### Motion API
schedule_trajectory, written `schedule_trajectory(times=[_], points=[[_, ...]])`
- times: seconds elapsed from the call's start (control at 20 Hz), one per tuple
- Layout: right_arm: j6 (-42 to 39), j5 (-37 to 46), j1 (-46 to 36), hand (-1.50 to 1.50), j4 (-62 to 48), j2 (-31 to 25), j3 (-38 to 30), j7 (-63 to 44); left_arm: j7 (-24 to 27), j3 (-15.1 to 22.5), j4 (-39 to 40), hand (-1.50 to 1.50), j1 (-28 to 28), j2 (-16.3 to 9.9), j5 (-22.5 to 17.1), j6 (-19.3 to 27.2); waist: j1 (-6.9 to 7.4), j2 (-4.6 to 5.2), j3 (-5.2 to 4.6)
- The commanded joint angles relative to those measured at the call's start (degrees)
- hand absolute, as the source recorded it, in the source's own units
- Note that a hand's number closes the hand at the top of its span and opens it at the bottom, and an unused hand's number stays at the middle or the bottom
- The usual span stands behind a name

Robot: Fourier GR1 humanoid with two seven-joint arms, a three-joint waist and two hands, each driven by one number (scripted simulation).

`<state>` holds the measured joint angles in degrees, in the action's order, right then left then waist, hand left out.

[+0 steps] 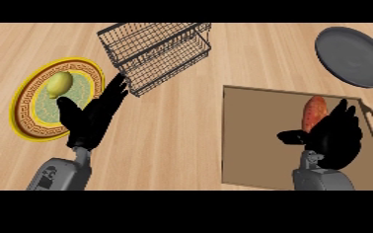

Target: Pick the sweet potato from the tray and place it in the tiered basket

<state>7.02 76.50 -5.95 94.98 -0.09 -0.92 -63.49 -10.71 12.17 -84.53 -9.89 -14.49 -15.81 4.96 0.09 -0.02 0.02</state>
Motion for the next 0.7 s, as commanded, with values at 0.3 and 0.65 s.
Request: schedule_trajectory(times=[0.3,0.65], points=[[10.7,-2.1,-5.6,-1.5,-11.4,0.1,-3.9,-2.8,-2.3,-3.1,0.0,0.0,-1.9,1.0,0.5,-2.0,0.21,0.11,0.0],[8.2,-6.4,0.5,-1.5,-7.1,-1.2,-9.1,4.5,-4.2,-4.5,-1.8,0.0,-0.4,2.4,2.3,-2.8,-0.12,0.0,-0.02]])
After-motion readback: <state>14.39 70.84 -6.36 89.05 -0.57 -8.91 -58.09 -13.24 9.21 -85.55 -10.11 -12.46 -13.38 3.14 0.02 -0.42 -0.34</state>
